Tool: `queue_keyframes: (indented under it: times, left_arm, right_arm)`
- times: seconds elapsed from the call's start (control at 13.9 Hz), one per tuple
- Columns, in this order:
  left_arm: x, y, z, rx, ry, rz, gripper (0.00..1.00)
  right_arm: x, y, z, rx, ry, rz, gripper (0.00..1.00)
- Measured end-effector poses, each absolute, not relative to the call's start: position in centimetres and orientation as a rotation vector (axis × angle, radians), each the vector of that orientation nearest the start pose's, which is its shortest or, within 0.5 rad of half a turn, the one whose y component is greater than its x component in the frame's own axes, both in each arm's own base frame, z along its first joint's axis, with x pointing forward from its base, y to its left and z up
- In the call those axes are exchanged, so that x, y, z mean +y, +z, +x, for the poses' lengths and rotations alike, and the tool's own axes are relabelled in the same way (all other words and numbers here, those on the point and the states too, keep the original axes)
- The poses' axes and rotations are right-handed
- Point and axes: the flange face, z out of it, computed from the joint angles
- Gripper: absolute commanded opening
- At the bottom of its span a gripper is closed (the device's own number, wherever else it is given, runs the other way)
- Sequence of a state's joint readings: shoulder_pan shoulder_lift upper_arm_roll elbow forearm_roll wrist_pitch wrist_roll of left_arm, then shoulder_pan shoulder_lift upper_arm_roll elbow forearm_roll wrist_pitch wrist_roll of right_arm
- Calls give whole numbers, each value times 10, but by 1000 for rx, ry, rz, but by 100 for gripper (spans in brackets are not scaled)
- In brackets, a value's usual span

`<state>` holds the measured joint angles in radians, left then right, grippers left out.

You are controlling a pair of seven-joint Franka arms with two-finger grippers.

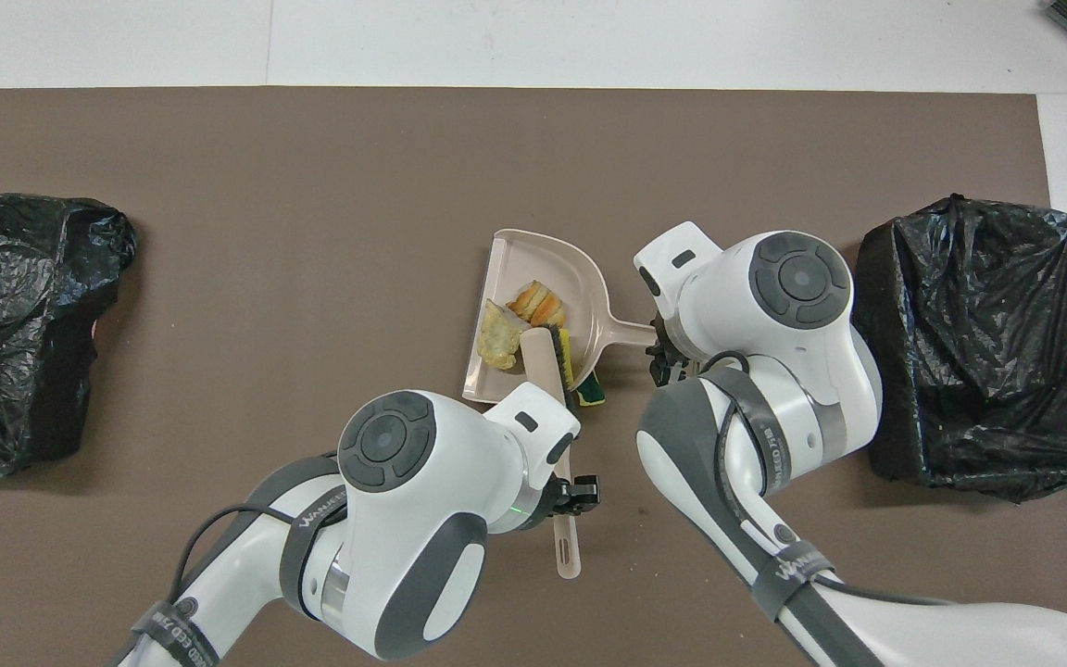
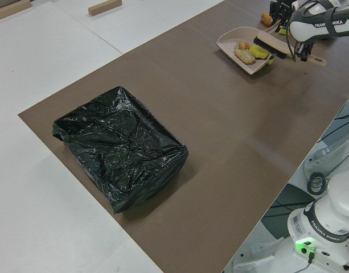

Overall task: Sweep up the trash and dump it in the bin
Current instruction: 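Carry the loaded dustpan to the far black bag with the right gripper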

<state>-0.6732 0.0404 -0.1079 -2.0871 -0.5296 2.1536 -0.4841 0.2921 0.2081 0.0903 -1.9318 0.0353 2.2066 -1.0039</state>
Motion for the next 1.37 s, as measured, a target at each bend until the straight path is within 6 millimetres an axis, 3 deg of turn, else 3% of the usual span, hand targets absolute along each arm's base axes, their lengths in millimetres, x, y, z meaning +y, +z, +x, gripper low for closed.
queue_keyframes:
  times: [0.29, 0.43, 0.65, 1.01, 1.22, 1.37]
  left_arm:
    - [-383, 431, 407, 30, 400, -3441, 0]
    - [-362, 439, 418, 50, 392, -3386, 0]
    - [-339, 455, 412, 124, 400, -3265, 0]
    - [-318, 465, 387, 77, 500, -3153, 0]
    - [-312, 455, 355, -24, 542, -3078, 0]
    - [-313, 445, 323, -53, 555, -3034, 0]
  right_arm:
    - [217, 405, 578, -1953, -158, -2434, 0]
    - [203, 420, 586, -1963, -136, -2423, 0]
    - [169, 441, 600, -1992, -107, -2395, 0]
    - [91, 468, 616, -2078, -35, -2293, 0]
    - [27, 480, 619, -2116, -7, -2235, 0]
    - [-25, 489, 618, -2155, -17, -2201, 0]
